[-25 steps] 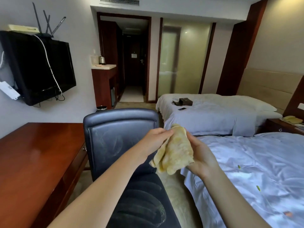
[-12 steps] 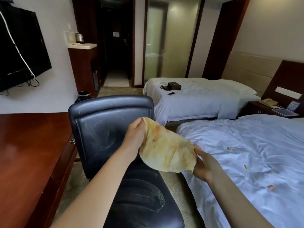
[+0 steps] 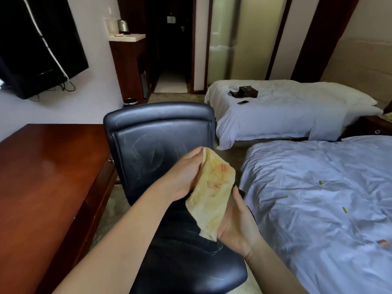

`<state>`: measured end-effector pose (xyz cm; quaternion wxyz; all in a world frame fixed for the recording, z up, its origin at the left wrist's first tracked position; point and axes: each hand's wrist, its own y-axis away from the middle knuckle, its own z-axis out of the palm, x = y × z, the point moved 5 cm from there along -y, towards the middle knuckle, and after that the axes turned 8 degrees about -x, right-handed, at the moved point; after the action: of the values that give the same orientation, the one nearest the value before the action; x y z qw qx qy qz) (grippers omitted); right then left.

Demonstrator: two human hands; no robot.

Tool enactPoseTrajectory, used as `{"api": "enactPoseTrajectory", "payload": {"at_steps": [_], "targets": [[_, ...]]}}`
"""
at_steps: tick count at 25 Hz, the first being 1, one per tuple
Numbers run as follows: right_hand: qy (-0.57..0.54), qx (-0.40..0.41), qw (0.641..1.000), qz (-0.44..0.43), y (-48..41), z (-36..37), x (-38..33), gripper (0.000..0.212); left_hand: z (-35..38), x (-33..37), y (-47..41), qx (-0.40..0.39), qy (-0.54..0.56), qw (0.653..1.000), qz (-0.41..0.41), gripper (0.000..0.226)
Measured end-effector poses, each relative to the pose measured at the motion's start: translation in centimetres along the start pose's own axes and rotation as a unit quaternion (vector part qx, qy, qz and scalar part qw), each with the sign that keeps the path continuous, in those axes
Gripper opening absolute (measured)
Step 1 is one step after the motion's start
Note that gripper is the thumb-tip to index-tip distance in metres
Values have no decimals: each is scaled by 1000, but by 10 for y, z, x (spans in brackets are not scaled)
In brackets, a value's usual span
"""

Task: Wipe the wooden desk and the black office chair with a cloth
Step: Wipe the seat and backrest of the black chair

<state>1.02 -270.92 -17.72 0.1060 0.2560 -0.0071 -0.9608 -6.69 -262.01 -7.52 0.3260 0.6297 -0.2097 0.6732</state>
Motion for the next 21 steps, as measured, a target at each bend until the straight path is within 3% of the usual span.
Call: {"api": "enactPoseTrajectory", "payload": {"at_steps": [4,9,12,16,21], "targets": [[15,7,999,28,14,-28,-26,48,-4,-28,8,100,67,992,-45,27],[80,69,990,92,47,-77,-67,39,30,-95,29,249,41,956,-151,25],[114,126,979,113,57,-105,-79,44,79,-119,34,209,-2,964,-164,23],[212,84,966,122,57,-106,-65,57,128,-133,31,130,39,980,-144,21],[223,40,962,154,50,-123,-17,51,109,-176,45,140,57,975,-161,27]]}}
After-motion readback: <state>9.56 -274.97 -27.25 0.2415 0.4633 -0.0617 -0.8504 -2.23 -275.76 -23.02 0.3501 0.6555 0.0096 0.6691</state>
